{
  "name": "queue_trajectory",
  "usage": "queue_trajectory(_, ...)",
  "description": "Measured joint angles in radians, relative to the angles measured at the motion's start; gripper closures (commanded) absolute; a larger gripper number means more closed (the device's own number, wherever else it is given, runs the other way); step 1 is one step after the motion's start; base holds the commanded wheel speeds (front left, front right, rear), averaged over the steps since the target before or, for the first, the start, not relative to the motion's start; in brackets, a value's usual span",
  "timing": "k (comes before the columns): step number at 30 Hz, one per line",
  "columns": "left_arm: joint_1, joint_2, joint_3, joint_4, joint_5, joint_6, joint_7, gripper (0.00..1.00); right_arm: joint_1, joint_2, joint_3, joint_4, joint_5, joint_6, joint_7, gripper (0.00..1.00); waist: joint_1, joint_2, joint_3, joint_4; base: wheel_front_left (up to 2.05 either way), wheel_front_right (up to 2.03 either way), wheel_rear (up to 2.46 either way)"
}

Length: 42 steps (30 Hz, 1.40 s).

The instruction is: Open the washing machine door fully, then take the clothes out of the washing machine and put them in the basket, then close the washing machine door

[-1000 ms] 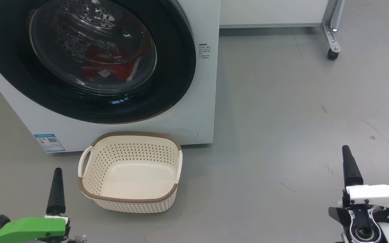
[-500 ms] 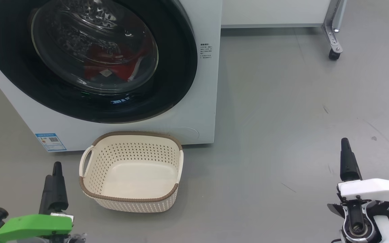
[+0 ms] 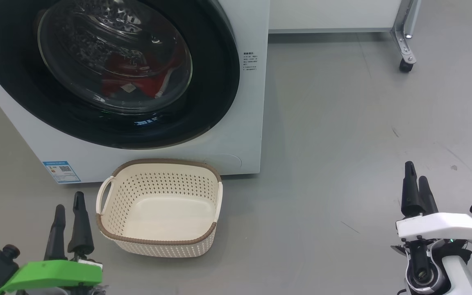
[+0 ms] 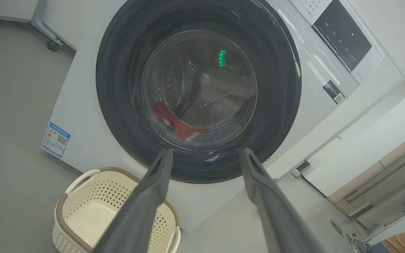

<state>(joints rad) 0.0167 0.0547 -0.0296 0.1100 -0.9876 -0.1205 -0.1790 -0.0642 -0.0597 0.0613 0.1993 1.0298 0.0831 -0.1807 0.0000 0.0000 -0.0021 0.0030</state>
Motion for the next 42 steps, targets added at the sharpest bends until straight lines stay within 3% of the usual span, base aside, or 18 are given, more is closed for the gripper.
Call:
queue_trajectory(21, 0.005, -0.007, -0.028, -0.005, 0.405, 0.001, -0.053, 0.00, -0.016, 0.011, 0.053, 0.018, -0.343, -0.068, -0.047, 0.00, 0.0000, 0.0000, 0.000, 0.006, 0.00, 0.00, 0.00)
queue_trajectory(28, 0.010, -0.009, -0.037, -0.003, 0.553, 0.023, -0.070, 0.00, -0.019, 0.015, 0.073, 0.041, -0.460, -0.086, -0.064, 0.00, 0.0000, 0.0000, -0.005, 0.008, 0.00, 0.00, 0.00)
queue_trajectory(42, 0.025, -0.010, -0.069, 0.042, 0.640, 0.051, -0.072, 0.00, -0.028, 0.015, 0.095, 0.103, -0.512, -0.117, -0.067, 0.00, 0.0000, 0.0000, -0.002, 0.004, 0.00, 0.00, 0.00)
